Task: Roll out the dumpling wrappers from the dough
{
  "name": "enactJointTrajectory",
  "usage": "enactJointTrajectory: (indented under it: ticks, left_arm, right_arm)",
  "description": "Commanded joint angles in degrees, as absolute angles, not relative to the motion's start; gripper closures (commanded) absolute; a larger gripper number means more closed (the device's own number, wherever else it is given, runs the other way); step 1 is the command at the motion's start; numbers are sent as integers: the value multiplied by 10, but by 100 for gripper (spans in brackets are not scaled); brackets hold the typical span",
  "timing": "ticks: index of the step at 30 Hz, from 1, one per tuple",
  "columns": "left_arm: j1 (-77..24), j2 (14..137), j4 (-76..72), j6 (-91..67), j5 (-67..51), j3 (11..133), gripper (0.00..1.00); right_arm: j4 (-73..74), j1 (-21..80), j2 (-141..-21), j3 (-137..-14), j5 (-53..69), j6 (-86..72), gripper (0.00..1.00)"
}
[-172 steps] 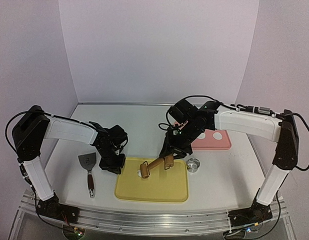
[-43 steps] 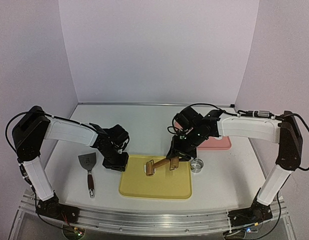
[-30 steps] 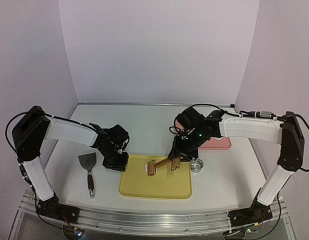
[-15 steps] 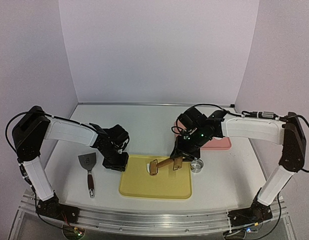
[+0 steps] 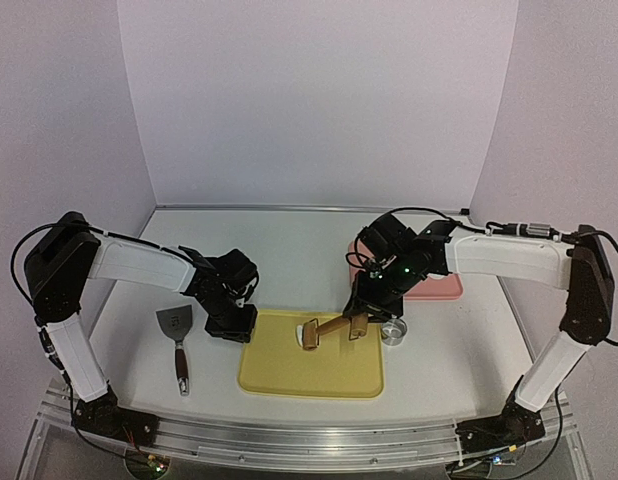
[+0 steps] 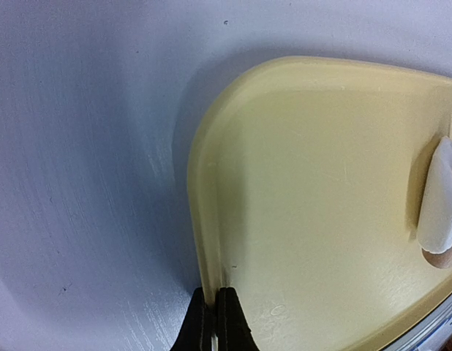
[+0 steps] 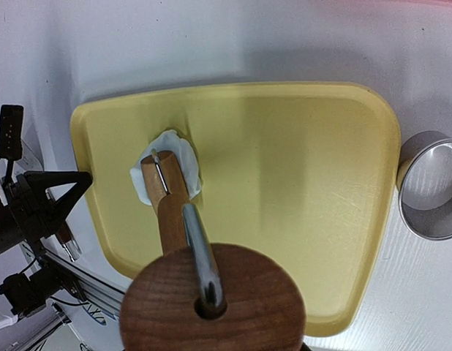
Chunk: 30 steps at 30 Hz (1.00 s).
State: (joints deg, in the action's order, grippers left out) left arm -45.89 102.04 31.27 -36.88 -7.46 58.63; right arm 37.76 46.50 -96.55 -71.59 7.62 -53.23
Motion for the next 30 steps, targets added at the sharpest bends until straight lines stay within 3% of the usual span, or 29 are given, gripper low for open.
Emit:
enactJointTrajectory:
  ticks: [1,30]
  left_arm:
    - [-458,1034,372,-356,-29,560,100]
    - [-458,1034,373,-357,-29,561,100]
  right_arm:
    - [553,440,-995,-674,-95,-541,100]
    - [562,437,-991,-676,-106,-535,100]
